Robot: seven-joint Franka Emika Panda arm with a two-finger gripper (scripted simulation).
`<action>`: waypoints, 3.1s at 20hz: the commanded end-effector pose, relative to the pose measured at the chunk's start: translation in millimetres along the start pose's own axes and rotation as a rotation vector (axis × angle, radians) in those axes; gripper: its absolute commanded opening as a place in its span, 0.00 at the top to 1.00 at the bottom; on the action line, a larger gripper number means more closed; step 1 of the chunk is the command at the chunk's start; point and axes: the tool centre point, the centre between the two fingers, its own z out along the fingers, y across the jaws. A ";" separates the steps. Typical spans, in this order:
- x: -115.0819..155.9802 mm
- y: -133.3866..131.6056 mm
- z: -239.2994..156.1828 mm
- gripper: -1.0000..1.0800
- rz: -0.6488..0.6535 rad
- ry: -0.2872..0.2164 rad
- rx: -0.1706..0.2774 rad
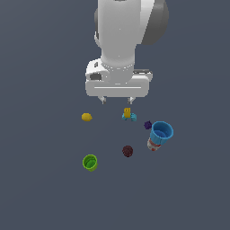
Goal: Pick up a designated object from a clutter of objects.
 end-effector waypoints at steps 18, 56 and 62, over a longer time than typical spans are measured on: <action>1.9 5.0 1.5 0.04 -0.033 0.001 -0.014; -131.5 -66.5 188.5 0.04 -0.013 0.044 0.002; -131.5 -66.3 189.9 0.04 -0.013 0.044 0.002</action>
